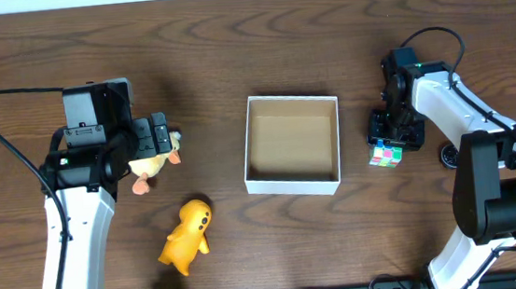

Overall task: Pack container
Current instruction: 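Carry the cube with the right gripper into the white box and release, then move the right gripper to the orange round toy and grasp it, then carry the orange toy into the box beside the cube and release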

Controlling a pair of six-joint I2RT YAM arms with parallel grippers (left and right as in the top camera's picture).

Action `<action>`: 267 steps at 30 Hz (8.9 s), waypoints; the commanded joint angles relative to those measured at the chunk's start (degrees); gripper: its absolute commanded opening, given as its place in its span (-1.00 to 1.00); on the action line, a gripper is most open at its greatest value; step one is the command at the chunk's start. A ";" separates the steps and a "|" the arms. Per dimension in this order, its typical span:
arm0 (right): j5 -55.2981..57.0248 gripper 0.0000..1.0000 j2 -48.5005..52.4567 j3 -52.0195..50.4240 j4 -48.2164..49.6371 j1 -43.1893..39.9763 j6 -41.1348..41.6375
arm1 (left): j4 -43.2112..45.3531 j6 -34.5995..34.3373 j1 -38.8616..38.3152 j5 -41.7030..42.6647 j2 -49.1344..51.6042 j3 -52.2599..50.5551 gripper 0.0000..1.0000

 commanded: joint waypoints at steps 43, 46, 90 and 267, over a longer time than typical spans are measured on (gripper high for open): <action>8.15 -0.95 6.05 18.62 1.53 22.84 11.74 | 0.04 0.35 0.24 -0.46 -0.35 1.38 0.96; 8.81 -0.92 6.05 18.60 1.01 22.84 14.19 | 0.04 0.35 0.24 -0.46 -0.35 1.38 0.96; 12.41 -0.79 -5.75 25.16 -5.11 19.76 11.61 | 0.28 0.37 0.24 -0.48 -0.33 1.38 0.96; 3.08 -0.03 18.71 34.62 -3.54 29.00 -11.39 | -0.44 0.35 0.24 -0.46 -0.33 1.36 0.96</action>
